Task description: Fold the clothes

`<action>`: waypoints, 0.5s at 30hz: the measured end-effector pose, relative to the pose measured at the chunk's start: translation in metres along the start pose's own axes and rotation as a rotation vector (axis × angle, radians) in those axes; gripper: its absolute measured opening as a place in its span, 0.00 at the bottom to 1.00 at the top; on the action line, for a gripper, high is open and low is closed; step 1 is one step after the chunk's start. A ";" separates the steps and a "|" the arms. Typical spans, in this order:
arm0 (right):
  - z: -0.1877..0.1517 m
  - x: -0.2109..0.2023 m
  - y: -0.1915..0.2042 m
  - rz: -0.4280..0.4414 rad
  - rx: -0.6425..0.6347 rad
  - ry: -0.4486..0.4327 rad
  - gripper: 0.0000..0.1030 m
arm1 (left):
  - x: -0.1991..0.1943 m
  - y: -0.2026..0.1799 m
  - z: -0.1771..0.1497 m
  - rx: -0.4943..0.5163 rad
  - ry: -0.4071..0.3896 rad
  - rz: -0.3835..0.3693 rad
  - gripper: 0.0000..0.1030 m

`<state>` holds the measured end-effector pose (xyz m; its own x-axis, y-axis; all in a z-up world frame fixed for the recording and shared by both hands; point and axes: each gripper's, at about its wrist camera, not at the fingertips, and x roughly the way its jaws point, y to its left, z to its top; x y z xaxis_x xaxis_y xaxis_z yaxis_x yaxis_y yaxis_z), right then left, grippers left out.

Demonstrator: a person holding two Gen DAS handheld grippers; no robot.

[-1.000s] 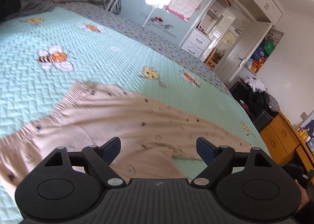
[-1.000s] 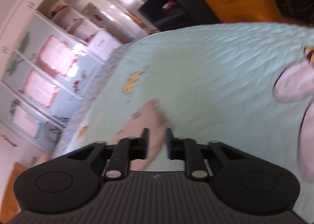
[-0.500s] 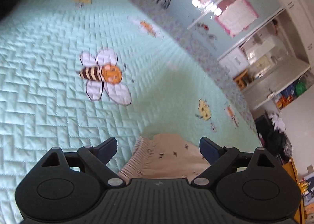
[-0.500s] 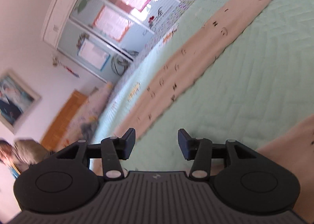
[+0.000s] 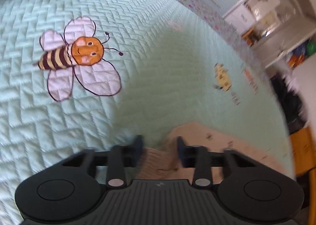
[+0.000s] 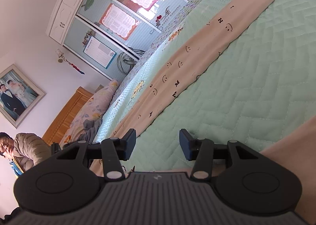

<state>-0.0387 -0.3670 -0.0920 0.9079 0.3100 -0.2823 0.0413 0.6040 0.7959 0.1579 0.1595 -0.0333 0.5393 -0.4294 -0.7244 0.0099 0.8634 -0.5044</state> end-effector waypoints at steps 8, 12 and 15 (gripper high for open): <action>-0.001 0.001 0.000 0.009 0.009 -0.006 0.49 | -0.008 -0.003 0.003 0.079 -0.006 0.031 0.15; 0.000 0.003 -0.001 0.011 0.010 -0.007 0.49 | -0.008 -0.003 0.015 0.081 -0.036 0.072 0.13; 0.002 0.004 -0.007 0.013 0.011 -0.005 0.49 | -0.007 -0.007 0.027 0.107 -0.068 0.114 0.13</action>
<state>-0.0349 -0.3713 -0.0974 0.9106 0.3136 -0.2692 0.0344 0.5917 0.8054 0.1764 0.1637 -0.0119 0.5976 -0.3113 -0.7389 0.0333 0.9304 -0.3650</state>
